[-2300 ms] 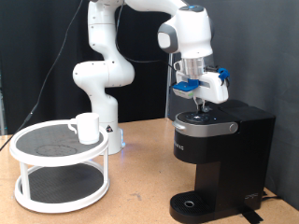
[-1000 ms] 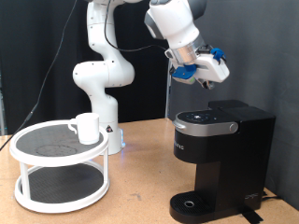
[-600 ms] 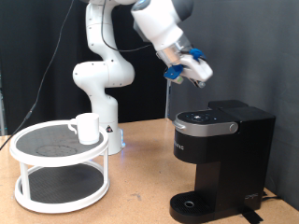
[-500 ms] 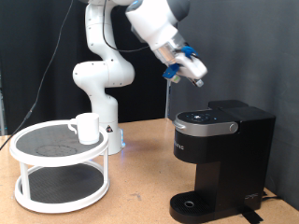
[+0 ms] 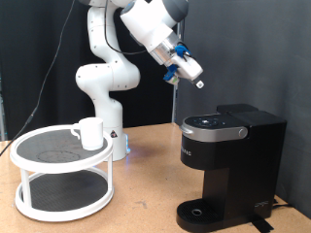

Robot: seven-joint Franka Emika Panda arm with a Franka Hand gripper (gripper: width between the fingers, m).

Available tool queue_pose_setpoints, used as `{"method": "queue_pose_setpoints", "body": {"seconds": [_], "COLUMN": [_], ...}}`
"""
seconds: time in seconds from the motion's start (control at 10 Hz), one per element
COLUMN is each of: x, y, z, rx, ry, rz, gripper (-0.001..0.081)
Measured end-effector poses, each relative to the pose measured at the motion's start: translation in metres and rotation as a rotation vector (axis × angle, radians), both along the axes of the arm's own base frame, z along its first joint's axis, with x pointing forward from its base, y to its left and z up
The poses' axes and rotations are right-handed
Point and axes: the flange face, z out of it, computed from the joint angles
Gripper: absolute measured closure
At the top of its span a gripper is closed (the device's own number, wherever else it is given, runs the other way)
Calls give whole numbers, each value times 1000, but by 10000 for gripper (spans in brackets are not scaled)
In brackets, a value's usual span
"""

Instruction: Make a cup of coffee with the keurig machine

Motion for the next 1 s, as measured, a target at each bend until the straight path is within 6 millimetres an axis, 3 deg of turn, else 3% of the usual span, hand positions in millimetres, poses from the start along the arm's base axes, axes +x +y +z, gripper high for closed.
{"method": "queue_pose_setpoints", "body": {"seconds": [0.2, 0.5, 0.8, 1.0], "x": [-10, -29, -35, -43], "y": [-26, -64, -72, -90], "z": [-10, -11, -10, -10], "rx": [-6, 33, 58, 89], "ry": [10, 36, 56, 117], "rz": [-65, -8, -5, -35], "gripper": [806, 806, 806, 806]}}
